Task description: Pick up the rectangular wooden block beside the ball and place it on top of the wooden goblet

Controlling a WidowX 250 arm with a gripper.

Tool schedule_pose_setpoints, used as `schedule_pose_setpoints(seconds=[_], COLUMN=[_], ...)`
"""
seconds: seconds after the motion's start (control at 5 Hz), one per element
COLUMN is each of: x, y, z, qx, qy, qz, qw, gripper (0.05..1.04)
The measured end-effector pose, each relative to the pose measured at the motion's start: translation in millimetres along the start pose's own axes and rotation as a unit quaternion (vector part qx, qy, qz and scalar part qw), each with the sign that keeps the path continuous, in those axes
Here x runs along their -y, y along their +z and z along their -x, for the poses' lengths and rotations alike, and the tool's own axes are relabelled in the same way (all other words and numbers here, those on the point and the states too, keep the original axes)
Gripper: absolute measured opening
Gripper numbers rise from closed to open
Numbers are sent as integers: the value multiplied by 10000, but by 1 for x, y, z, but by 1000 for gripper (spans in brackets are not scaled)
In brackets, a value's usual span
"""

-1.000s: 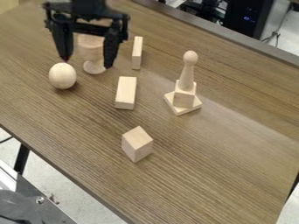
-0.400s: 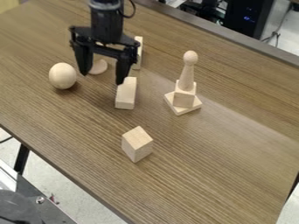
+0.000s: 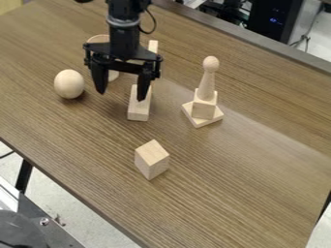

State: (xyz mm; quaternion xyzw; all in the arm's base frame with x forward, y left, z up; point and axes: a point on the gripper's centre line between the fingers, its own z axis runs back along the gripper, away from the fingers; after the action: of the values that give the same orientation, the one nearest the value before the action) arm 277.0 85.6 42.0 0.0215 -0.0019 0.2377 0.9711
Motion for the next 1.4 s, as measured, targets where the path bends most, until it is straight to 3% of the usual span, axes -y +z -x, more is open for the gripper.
schedule_pose_setpoints(seconds=[0.4,1.2,1.4], x=[8,18,20], y=[-2,-19,-20], z=[-4,-6,-6], qx=[79,-19,10], qy=[34,58,50], qz=[78,157,201], qw=[9999,9999,9998], gripper=[1000,967,687])
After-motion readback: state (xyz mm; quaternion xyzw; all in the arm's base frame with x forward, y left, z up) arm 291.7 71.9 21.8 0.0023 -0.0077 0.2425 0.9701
